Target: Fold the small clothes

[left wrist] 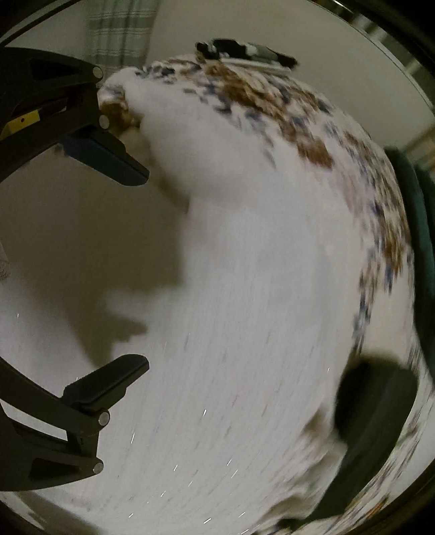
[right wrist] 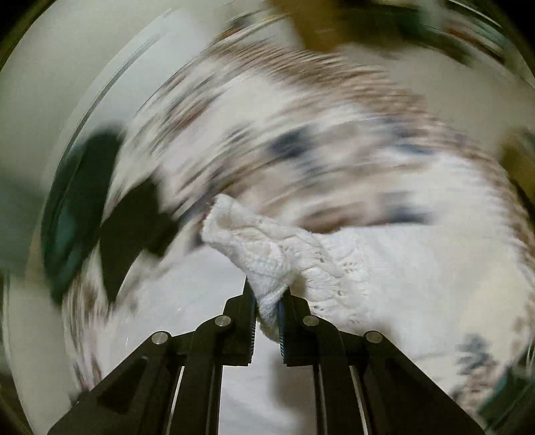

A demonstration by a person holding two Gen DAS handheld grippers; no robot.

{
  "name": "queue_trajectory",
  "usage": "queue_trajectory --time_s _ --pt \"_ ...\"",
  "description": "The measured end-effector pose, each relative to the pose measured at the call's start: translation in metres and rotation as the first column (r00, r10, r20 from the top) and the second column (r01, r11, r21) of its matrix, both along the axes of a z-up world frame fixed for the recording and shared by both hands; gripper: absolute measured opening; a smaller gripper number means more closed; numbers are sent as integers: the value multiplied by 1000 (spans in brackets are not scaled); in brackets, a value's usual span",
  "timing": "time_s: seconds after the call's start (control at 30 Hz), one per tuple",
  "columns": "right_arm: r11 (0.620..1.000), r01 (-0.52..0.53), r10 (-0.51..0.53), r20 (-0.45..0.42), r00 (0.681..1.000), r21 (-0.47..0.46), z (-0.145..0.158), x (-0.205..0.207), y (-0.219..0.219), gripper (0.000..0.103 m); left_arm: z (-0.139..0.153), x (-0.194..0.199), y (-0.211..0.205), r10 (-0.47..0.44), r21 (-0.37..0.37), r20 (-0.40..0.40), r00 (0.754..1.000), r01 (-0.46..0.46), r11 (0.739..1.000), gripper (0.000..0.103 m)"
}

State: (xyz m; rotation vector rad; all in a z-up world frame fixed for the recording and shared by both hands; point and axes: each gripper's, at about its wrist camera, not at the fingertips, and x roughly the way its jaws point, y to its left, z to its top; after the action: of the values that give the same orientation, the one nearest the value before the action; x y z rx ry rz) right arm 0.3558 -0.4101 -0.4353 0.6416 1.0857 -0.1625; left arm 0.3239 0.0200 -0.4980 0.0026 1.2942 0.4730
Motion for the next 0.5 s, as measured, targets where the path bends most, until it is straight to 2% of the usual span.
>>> queue_trajectory --time_s 0.07,0.13,0.2,0.3,0.4,0.5 --pt "990 -138 138 -24 990 -36 -20 31 78 11 5 -6 30 36 22 12 999 -36 999 103" --pt "957 -279 275 -52 960 -75 -40 54 163 11 9 -14 63 78 53 27 997 -79 995 103" --pt "910 -403 397 -75 915 -98 -58 72 245 11 12 -22 92 115 75 37 993 -118 990 103" --pt "832 -536 527 -96 844 -147 -73 80 345 11 11 -35 134 174 93 38 984 -177 980 103" --pt "763 -620 608 -123 784 -182 -83 77 418 11 6 -47 169 236 82 31 971 -238 968 103" --pt "702 -676 650 -185 737 -225 -98 68 458 12 1 -56 193 274 72 30 961 -275 959 103"
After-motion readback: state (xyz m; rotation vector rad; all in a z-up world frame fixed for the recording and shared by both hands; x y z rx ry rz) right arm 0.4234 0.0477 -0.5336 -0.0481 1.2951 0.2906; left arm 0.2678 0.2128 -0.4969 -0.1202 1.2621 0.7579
